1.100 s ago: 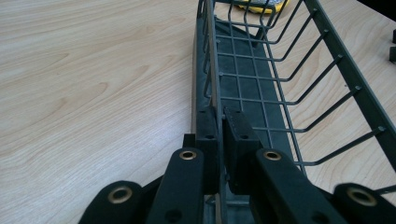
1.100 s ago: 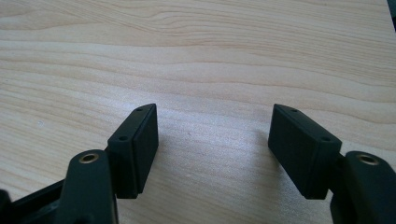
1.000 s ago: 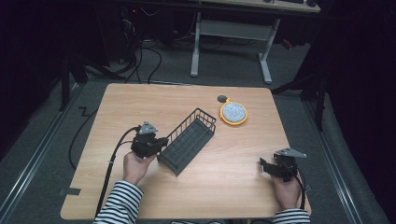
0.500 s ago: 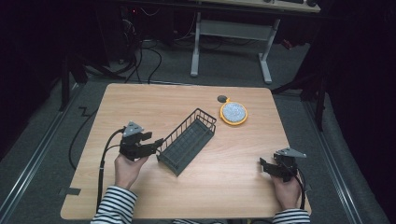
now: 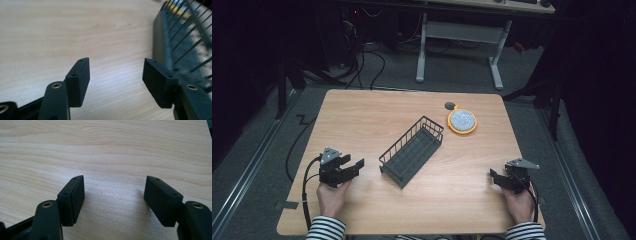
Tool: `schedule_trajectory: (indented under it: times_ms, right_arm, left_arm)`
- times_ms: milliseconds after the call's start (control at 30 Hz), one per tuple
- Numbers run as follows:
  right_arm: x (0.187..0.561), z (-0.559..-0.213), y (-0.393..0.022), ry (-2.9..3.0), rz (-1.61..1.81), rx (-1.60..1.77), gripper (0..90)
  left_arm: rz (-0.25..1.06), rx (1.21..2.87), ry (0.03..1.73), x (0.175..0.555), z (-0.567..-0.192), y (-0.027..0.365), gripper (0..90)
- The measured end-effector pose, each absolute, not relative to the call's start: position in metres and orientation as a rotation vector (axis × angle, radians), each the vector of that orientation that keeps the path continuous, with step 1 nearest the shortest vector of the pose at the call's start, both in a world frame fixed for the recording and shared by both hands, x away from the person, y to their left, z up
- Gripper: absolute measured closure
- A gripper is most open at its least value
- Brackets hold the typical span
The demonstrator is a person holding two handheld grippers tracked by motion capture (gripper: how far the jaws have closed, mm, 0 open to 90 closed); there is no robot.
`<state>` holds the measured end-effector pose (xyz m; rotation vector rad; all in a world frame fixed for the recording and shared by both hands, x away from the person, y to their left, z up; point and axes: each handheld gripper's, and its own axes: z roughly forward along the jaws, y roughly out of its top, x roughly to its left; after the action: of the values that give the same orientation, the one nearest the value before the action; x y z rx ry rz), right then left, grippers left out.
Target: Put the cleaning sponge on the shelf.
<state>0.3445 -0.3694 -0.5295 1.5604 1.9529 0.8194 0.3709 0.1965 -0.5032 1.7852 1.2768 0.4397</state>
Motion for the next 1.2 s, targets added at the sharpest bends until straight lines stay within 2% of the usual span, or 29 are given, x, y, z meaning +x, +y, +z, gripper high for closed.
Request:
schedule_trajectory:
  times_ms: [100,200,300,667,867,1200]
  right_arm:
    - [0.345,-0.53,-0.369,1.958,0.829,1.562,32.3]
    - [0.347,-0.525,-0.369,1.979,0.863,1.614,39.7]
    - [0.351,-0.521,-0.366,1.987,0.902,1.615,41.8]
    - [0.386,-0.499,-0.347,2.024,0.96,1.572,42.8]
    - [0.413,-0.491,-0.335,1.993,0.996,1.592,44.8]
    - [0.457,-0.487,-0.331,1.945,0.984,1.665,42.2]
  left_arm:
    - [0.468,1.831,1.314,0.372,-0.516,0.193,39.4]
    - [0.501,1.882,1.333,0.375,-0.523,0.188,38.7]
    - [0.535,1.92,1.334,0.376,-0.527,0.185,38.5]
    - [0.569,1.935,1.35,0.372,-0.536,0.185,37.2]
    - [0.587,1.961,1.343,0.37,-0.536,0.176,31.2]
    - [0.583,1.961,1.342,0.37,-0.536,0.176,30.6]
